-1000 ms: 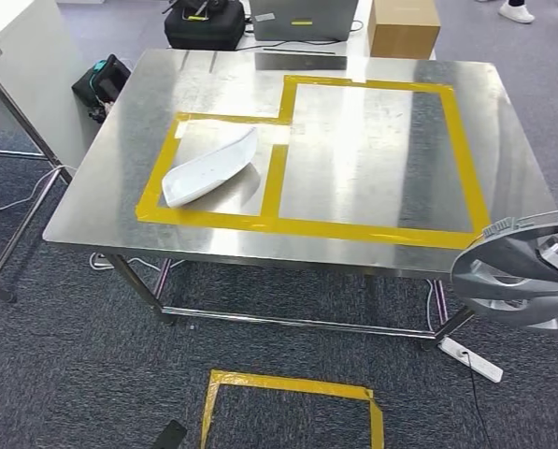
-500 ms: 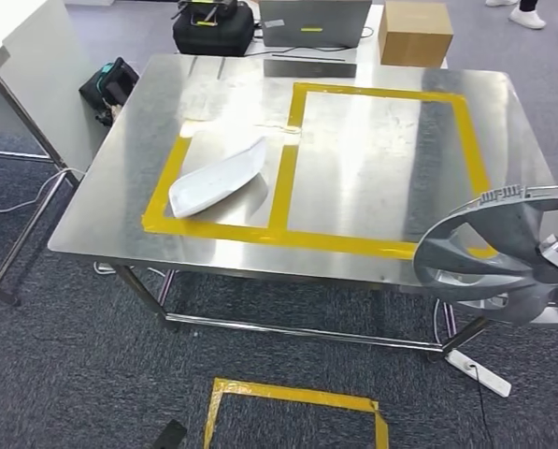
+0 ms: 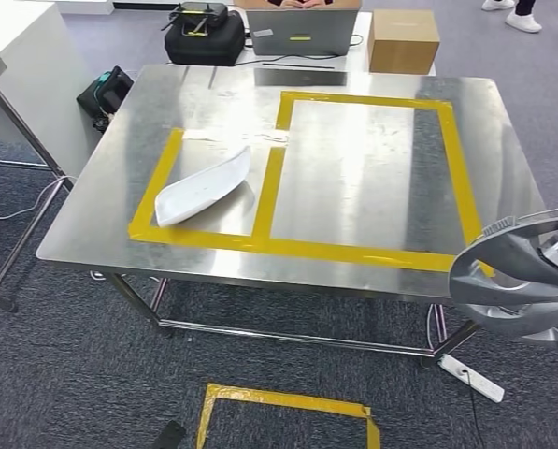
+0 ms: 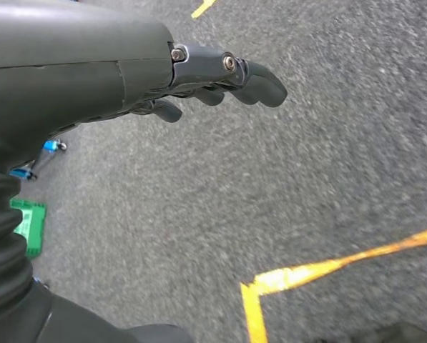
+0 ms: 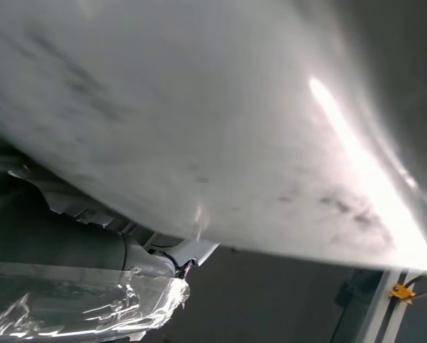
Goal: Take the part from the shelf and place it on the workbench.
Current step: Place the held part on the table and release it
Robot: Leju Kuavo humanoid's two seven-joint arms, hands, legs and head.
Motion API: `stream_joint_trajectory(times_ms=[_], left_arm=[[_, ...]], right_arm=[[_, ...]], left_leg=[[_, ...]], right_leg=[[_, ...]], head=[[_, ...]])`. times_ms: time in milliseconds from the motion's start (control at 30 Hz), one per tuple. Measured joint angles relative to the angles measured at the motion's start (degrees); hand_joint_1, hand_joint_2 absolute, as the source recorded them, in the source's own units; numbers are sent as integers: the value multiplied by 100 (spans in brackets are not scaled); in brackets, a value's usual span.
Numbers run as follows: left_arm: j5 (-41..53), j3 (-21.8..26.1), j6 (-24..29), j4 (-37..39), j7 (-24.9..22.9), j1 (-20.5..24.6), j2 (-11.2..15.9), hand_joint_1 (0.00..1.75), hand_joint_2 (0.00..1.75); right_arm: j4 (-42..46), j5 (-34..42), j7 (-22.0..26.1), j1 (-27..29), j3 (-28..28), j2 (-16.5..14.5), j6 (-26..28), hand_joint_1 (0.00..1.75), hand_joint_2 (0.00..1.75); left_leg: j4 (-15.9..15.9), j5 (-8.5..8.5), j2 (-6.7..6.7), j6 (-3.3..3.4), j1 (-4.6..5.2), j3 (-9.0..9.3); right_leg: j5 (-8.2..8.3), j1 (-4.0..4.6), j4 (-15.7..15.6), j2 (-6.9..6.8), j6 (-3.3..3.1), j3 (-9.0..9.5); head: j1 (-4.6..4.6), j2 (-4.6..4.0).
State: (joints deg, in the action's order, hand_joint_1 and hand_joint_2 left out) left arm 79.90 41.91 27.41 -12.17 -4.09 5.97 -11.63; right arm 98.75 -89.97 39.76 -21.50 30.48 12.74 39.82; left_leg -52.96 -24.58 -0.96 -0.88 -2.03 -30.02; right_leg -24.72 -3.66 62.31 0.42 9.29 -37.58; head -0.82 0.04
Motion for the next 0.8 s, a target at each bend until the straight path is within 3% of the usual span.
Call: stream_joint_trajectory(times_ms=[33,67,133,200,267,333,367,400,433,467,533,567,633,733,800], left_arm=[[-6,2,8,-1,0,2,12,0,175],[-9,4,19,-2,0,3,26,0,175],[-15,8,37,-3,0,0,33,0,175],[-21,11,42,-3,0,5,30,0,175],[-25,13,47,-3,0,22,28,0,175],[-26,14,65,-3,0,30,25,0,175],[-26,15,80,-3,0,28,25,0,175],[-25,15,100,-3,0,22,24,0,175],[-24,16,121,-3,2,15,24,0,175],[-22,17,140,-3,3,10,25,0,175],[-22,18,166,-3,8,2,29,0,175],[-22,18,172,-3,9,0,30,0,175],[-24,18,179,-3,14,-5,25,0,175],[-55,23,195,-3,19,-14,25,0,175],[-68,27,203,-3,20,-18,20,0,175]], right_arm=[[-5,0,2,-6,-1,3,2,175,175],[-14,0,2,-1,1,7,2,175,175],[-27,-4,8,15,0,15,2,175,175],[-33,-9,8,25,-5,23,0,175,175],[-33,-7,3,4,-13,33,0,175,175],[-35,-5,1,-16,-20,36,0,175,175],[-38,-5,1,-21,-22,36,0,175,175],[-41,-6,1,-20,-22,36,0,175,175],[-45,-6,1,-18,-23,36,0,175,175],[-49,-6,1,-17,-23,36,0,175,175],[-61,-6,1,-5,-23,36,0,175,175],[-72,-6,1,11,-23,34,0,175,175],[-90,-8,2,38,-23,33,0,175,175],[-102,-7,2,44,-25,33,0,175,175],[-112,-6,2,22,-28,34,0,175,175]], left_leg=[[-160,-100,-5,-86,-38,-48],[-290,-179,-10,-156,-51,-102],[-427,-272,-14,-244,-51,-178],[-499,-350,5,-290,-43,-218],[-944,-576,42,-281,-30,-437],[-1748,-873,61,-228,13,-900],[-2061,-941,63,-191,50,-1112],[-2196,-907,63,-138,94,-1244],[-2123,-770,62,-71,146,-1274],[-1857,-551,62,15,208,-1203],[-1085,-96,59,217,352,-911],[-774,34,65,275,396,-782],[-513,94,72,289,422,-673],[-436,93,63,276,399,-627],[-422,95,40,271,420,-601]], right_leg=[[44,-32,-221,28,35,136],[10,-49,-289,59,-2,190],[-82,-64,-187,98,-209,149],[-111,-80,-111,94,-332,94],[-124,-70,-106,93,-394,87],[-124,-40,-136,76,-418,104],[-127,-18,-147,67,-429,111],[-134,5,-153,61,-441,117],[-143,26,-157,59,-456,124],[-149,42,-165,61,-467,134],[-157,72,-193,69,-476,164],[-160,95,-203,74,-474,174],[-166,142,-231,75,-466,192],[-240,163,-213,36,-476,196],[-229,197,-220,1,-695,216]], head=[[27,0],[29,0],[8,0],[-47,0],[-74,0],[-86,0],[-86,0],[-85,0],[-85,0],[-85,0],[-87,0],[-87,0],[-85,0],[-74,0],[-46,0]])
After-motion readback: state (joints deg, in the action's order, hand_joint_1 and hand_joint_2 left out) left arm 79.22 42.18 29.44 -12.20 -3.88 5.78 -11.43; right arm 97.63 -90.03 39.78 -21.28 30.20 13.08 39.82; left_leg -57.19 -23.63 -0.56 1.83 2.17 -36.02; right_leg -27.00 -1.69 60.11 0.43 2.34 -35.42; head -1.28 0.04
